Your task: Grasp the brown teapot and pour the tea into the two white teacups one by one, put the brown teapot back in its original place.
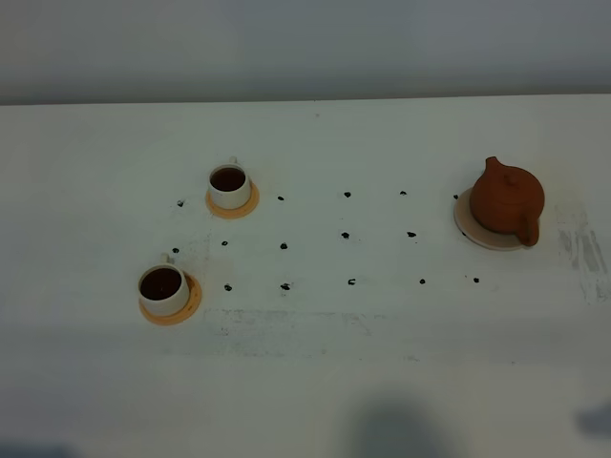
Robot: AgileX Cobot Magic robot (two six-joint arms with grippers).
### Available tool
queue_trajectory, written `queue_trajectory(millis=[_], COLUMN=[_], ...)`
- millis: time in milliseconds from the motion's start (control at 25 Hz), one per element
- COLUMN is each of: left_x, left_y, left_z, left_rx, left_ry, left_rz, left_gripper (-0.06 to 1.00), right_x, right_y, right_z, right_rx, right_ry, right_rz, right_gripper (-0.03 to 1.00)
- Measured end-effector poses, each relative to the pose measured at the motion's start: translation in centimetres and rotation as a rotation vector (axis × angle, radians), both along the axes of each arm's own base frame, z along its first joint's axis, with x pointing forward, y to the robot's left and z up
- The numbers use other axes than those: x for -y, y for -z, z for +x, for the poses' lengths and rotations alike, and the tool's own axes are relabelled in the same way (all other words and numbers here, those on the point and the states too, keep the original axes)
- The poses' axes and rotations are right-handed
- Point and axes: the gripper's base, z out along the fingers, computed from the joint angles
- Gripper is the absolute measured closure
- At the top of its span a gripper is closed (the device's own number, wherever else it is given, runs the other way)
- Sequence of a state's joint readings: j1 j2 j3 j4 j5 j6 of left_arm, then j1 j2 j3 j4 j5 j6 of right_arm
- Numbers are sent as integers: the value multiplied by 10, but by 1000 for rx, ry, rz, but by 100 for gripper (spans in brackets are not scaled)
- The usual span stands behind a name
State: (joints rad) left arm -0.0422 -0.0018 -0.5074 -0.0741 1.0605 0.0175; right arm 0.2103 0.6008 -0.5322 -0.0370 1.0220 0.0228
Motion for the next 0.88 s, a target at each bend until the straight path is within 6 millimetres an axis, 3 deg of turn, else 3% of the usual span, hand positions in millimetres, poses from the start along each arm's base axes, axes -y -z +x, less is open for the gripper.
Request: queue_trajectory(millis=[120,560,880], left_x=[0,0,0], left_y=[0,0,0], left_z=[0,0,0], left_rx=[0,0,0], left_ry=[0,0,0], left_rz=[0,0,0], left_gripper=[34,34,34], right_x=[3,3,11], right_y=[10,9,-1], right_z=[-10,-12,-33], right_rx=[-43,-30,127], right_ry=[10,10,46], right_rz=[-10,-10,2], right_gripper=[73,73,73])
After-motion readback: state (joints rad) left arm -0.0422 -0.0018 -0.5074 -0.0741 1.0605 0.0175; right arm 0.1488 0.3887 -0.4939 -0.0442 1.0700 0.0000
